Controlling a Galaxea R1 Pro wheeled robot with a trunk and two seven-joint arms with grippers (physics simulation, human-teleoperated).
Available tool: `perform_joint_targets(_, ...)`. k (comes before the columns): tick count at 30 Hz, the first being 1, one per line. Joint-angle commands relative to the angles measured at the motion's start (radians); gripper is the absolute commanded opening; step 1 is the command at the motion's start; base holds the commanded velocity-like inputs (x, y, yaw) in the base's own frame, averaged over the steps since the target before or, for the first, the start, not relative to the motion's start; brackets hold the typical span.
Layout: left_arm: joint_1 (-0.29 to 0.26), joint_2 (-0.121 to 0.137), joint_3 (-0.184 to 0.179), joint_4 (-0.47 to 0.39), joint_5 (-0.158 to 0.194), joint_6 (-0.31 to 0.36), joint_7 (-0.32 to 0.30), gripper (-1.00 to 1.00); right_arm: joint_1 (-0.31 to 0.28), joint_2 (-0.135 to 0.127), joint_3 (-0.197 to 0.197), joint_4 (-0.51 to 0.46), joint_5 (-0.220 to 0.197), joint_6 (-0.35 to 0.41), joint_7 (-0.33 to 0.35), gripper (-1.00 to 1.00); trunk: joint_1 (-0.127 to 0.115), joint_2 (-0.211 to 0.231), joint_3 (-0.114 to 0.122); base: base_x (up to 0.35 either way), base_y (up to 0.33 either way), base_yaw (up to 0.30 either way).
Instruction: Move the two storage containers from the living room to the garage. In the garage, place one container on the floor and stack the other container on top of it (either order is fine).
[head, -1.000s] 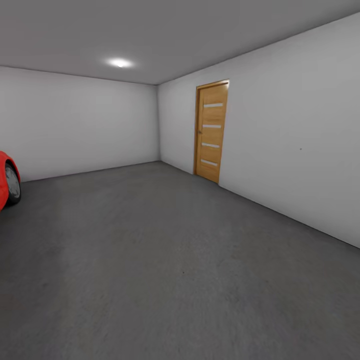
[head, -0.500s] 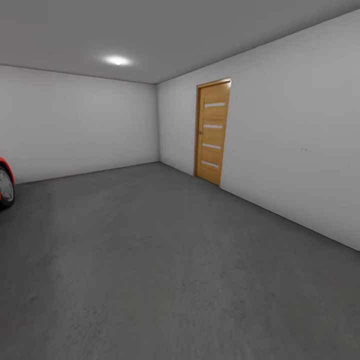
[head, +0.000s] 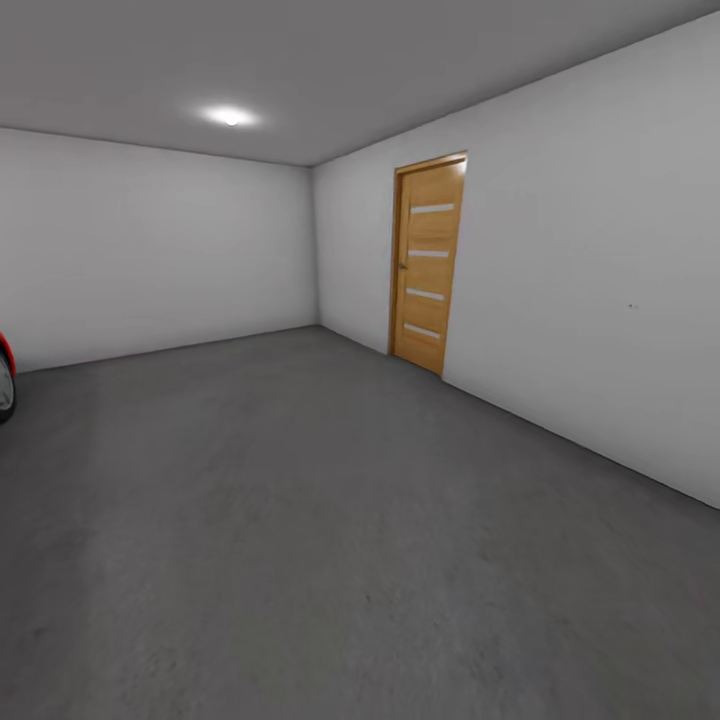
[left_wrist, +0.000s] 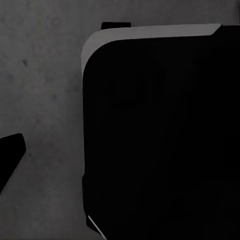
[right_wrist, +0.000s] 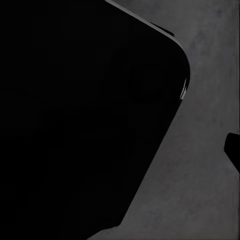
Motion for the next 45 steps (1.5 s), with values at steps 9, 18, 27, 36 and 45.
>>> perform_joint_targets(9, 0.000, 0.000, -0.003, 0.002, -0.005, 0.001, 0.000, 1.00, 0.000, 0.000, 0.008, 0.000, -0.011, -0.003, 0.000, 1.00, 0.001, 0.000, -0.001, 0.324, 0.000, 0.000)
perform_joint_targets(18, 0.000, -0.001, -0.004, 0.004, -0.003, -0.015, 0.000, 1.00, 0.000, 0.000, 0.007, 0.000, -0.012, -0.003, 0.000, 1.00, 0.001, 0.000, -0.001, 0.324, 0.000, 0.000)
perform_joint_targets(27, 0.000, -0.002, -0.003, 0.005, -0.002, -0.019, 0.000, 1.00, 0.000, 0.000, 0.009, 0.000, -0.010, -0.003, 0.000, 1.00, 0.001, 0.000, -0.001, 0.314, 0.000, 0.000)
perform_joint_targets(36, 0.000, -0.002, -0.002, 0.005, -0.001, -0.019, 0.000, 1.00, 0.000, 0.000, 0.008, 0.000, -0.010, -0.003, 0.000, 1.00, 0.001, 0.000, -0.001, 0.273, 0.000, 0.000)
perform_joint_targets(45, 0.000, 0.000, -0.001, 0.005, 0.000, -0.019, -0.001, 1.00, 0.000, 0.000, 0.008, 0.000, -0.011, -0.003, 0.001, 1.00, 0.001, 0.000, -0.001, 0.320, 0.000, 0.000)
